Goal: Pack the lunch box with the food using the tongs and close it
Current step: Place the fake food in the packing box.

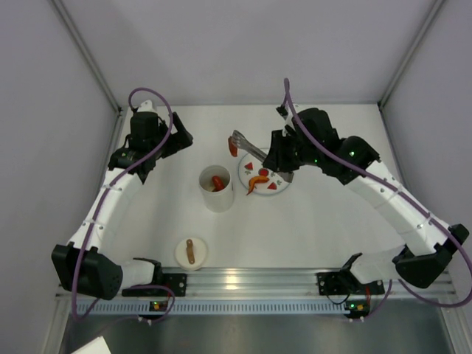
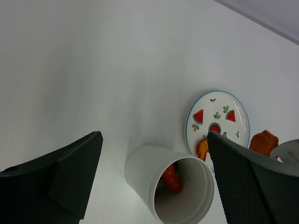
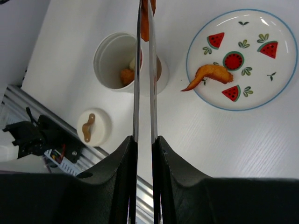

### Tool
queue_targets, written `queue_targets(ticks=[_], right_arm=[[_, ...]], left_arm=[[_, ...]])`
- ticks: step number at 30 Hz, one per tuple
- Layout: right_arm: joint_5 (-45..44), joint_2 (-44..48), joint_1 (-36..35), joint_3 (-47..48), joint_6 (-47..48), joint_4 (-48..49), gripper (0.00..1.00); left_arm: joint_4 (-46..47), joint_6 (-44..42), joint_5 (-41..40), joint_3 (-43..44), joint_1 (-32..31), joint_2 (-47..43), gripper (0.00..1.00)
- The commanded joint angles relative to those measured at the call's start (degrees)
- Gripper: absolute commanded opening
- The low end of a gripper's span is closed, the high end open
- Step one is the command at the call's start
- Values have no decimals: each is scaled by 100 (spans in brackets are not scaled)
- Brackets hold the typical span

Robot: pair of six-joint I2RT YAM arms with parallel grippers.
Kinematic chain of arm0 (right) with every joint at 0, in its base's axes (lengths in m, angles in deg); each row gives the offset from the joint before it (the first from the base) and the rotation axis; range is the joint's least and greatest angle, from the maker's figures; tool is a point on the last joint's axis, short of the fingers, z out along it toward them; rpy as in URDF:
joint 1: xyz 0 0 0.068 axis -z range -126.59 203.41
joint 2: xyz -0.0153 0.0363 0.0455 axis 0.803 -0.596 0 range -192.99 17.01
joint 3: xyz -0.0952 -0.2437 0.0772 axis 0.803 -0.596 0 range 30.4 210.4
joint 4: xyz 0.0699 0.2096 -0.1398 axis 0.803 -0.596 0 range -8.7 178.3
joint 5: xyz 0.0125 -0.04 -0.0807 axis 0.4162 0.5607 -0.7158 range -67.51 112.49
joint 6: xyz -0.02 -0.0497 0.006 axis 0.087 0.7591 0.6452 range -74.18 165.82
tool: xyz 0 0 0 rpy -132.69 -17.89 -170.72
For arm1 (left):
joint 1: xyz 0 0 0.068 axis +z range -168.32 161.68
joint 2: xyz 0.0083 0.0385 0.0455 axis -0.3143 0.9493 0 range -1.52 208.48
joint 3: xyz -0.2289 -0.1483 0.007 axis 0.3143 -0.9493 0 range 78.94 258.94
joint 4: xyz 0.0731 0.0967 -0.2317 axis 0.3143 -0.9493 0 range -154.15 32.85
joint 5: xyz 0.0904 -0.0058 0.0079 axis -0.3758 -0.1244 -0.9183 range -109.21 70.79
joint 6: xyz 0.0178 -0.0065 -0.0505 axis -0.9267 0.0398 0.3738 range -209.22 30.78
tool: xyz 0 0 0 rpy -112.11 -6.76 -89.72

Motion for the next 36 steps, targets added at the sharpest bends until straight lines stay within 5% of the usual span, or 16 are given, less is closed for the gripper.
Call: queue_targets(ticks=[1,13,26,36], right_arm=[[419,165,-341,133,30,-57,19],[155,86,-1212,-227,-85,-13,23],[-90,-37,-1256,-386,-94,22,34],[-1364,191,-1002,-218,-137,-487,42]], left_arm=[[53,38,-31,52,-21,35,99],[18,29,-75,87,-21,18,99],[9,20,-58,114,-21,70,99],[9,2,-84,114,-21,53,99]])
